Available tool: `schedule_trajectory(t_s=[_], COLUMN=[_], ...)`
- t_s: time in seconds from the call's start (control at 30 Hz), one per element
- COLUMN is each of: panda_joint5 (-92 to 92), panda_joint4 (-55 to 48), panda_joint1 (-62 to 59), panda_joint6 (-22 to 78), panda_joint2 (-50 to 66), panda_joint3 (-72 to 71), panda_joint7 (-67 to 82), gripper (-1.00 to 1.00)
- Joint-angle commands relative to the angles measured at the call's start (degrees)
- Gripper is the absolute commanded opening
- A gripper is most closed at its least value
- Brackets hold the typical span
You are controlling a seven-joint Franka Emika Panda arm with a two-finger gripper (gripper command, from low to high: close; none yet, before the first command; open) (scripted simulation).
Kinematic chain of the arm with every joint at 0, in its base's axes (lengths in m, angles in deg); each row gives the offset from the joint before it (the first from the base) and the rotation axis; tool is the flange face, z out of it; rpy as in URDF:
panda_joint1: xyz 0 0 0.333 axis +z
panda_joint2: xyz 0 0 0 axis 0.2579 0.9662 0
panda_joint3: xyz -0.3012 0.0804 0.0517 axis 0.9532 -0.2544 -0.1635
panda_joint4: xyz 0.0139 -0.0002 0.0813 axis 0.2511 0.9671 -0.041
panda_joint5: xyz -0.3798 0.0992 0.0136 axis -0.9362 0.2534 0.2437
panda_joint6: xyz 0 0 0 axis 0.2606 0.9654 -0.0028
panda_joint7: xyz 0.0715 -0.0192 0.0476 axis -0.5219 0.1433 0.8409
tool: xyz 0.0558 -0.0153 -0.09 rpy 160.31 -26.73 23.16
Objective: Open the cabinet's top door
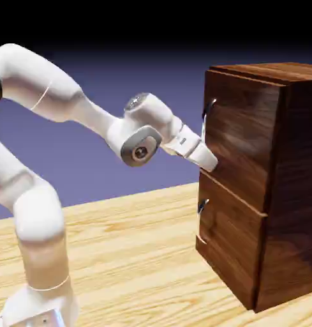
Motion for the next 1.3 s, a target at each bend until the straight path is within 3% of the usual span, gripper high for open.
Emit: schedule_trajectory(t_s=[0.0, 1.27], panda_joint5=[2.49, 97.2], panda_joint4=[-0.49, -4.33], panda_joint1=[-1.42, -21.27], panda_joint6=[0.33, 6.98], panda_joint2=[-0.7, -15.56], panda_joint3=[0.28, -32.07], panda_joint7=[-0.04, -36.25], gripper=[0.0, 0.0])
